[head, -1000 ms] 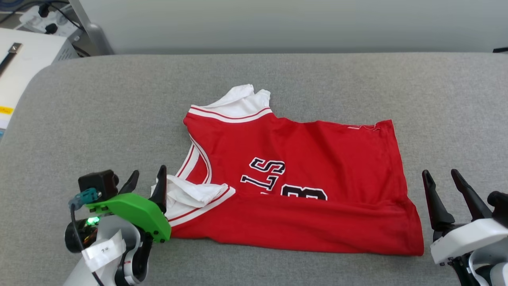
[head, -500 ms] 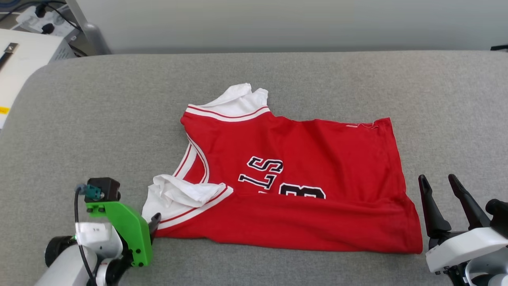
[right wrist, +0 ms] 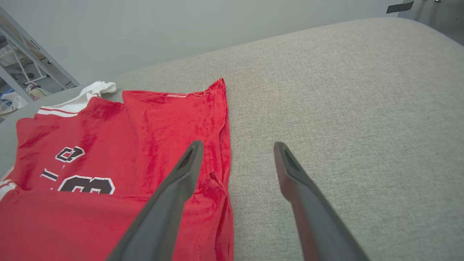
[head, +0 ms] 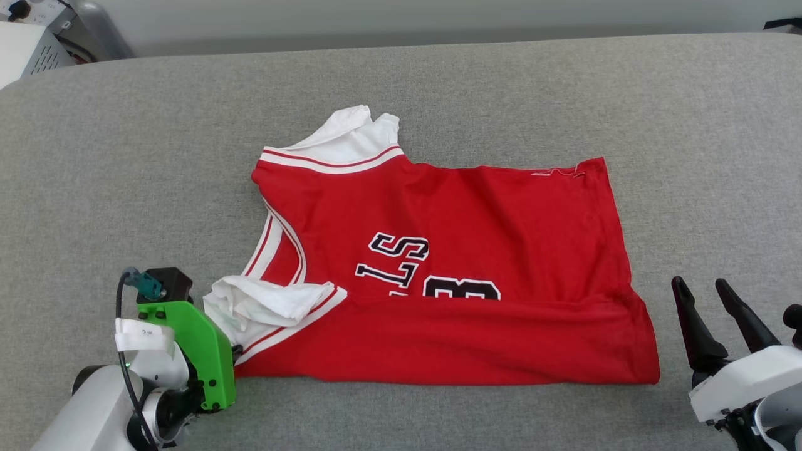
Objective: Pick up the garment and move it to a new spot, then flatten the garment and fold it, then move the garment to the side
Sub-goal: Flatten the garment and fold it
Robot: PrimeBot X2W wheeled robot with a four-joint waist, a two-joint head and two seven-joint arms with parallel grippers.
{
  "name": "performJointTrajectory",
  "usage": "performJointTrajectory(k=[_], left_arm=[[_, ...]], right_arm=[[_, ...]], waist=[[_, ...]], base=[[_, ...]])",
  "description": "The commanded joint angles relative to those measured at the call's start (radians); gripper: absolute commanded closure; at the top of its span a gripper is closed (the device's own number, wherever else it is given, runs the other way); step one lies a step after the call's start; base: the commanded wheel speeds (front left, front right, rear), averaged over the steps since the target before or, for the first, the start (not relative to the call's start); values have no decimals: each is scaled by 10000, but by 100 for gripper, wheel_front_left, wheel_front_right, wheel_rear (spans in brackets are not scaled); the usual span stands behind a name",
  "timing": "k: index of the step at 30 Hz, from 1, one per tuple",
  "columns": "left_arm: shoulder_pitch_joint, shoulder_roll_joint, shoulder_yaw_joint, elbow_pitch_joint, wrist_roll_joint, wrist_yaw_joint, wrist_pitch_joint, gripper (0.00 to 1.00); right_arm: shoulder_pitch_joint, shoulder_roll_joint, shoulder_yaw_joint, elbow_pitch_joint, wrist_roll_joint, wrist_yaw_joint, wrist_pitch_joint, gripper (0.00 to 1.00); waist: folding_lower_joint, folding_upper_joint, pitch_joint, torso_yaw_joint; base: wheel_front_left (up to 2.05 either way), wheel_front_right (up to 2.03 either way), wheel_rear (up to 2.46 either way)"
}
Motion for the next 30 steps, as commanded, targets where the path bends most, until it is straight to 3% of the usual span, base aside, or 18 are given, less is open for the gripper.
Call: performJointTrajectory(k=[1, 8, 12, 13, 22, 23, 24, 30], left_arm=[[303, -504, -398, 293, -89, -82, -42, 100], [674, -398, -67, -381, 170, 135, -1097, 100], [1092, -265, 114, -1209, 266, 405, -1465, 100], [1379, -168, 117, -2047, 371, 618, -1549, 100], [1318, -357, 21, -2445, 446, 701, -1709, 100], [1307, -390, 27, -2440, 448, 709, -1757, 100], [1296, -419, 35, -2437, 456, 712, -1815, 100], [1562, -417, 114, -2398, 398, 720, -2061, 100]], right_arm=[[-176, -184, -106, 64, 199, -80, 321, 0], [-82, -1112, 122, 154, 898, -80, 3089, 0], [-49, -1483, 608, 311, 1316, -80, 4380, 0], [-359, -1700, 1143, 845, 1683, -80, 5178, 0], [-712, -1706, 2422, 2054, 2327, -80, 6126, 0], [-731, -1721, 2511, 2155, 2349, -80, 6190, 34], [-762, -1720, 2562, 2218, 2423, -80, 6187, 98], [-945, -1855, 2471, 2354, 2600, -80, 5950, 100]], waist=[[0, -1, -69, 21], [0, -1, -570, 155], [0, -1, -710, 342], [0, -1, -552, 616], [0, -1, -96, 914], [0, -1, -75, 925], [0, -1, -62, 933], [0, -1, -621, 826]], base=[[0, 0, 0], [0, 0, 0], [0, 0, 0], [0, 0, 0], [0, 0, 0], [0, 0, 0], [0, 0, 0], [0, 0, 0]])
